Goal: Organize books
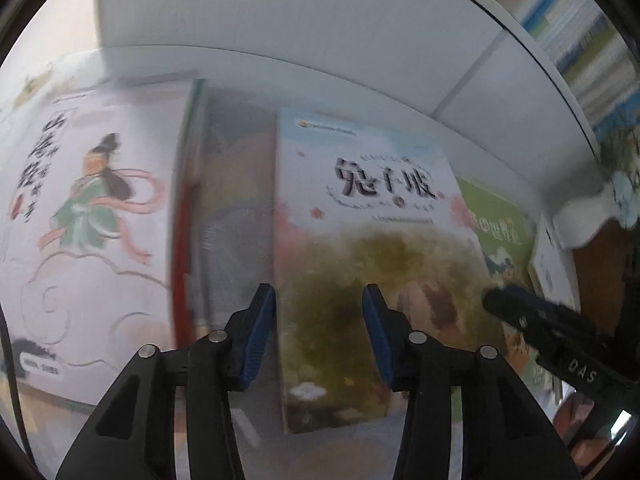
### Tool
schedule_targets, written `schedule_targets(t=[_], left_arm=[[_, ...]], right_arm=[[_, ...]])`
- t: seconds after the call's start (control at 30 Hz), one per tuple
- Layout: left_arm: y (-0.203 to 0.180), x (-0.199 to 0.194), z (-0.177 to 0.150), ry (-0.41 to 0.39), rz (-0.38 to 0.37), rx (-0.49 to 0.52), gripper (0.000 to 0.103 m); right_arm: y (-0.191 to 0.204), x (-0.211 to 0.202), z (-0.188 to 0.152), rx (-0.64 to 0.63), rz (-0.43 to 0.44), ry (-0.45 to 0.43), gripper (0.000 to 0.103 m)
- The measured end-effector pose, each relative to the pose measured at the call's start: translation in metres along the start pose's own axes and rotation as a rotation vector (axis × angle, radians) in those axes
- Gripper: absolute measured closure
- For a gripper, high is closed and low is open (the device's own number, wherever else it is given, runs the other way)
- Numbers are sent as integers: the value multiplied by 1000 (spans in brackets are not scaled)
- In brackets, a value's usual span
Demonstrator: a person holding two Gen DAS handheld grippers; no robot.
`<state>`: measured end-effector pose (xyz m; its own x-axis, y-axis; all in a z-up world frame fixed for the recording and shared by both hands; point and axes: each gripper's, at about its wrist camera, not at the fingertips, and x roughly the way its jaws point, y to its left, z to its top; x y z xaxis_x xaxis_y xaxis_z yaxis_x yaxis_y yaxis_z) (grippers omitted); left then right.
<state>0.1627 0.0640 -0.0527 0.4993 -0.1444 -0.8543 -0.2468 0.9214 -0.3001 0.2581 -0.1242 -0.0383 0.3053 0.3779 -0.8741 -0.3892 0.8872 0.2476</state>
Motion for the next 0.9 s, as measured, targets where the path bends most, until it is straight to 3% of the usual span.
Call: schedule_targets(t=[0.13, 0.3, 0.5, 0.57, 0.67, 0.8, 0.9], left_arm=[[-7, -6, -8, 12, -18, -30, 60], [-16, -40, -55, 15, -77, -56, 60], [-25, -66, -153, 113, -96, -50, 60], [-26, -78, -179, 101, -90, -32, 60], [-21, -90, -199, 114, -91, -57, 60], [-9, -104, -217, 124, -86, -121, 60], [-5, -104, -228, 149, -129, -160, 60]], right_arm=[[7, 4, 2, -15, 64, 7, 52], [-7, -13, -22, -4, 103, 50, 52], [-14, -63, -104, -73, 84, 89, 52], [-20, -74, -141, -70, 82, 122, 52], [-36, -73, -181, -33, 122, 194, 53], [-40, -96, -205, -56, 104, 174, 54], [-55, -105, -219, -25, 103, 176, 61]])
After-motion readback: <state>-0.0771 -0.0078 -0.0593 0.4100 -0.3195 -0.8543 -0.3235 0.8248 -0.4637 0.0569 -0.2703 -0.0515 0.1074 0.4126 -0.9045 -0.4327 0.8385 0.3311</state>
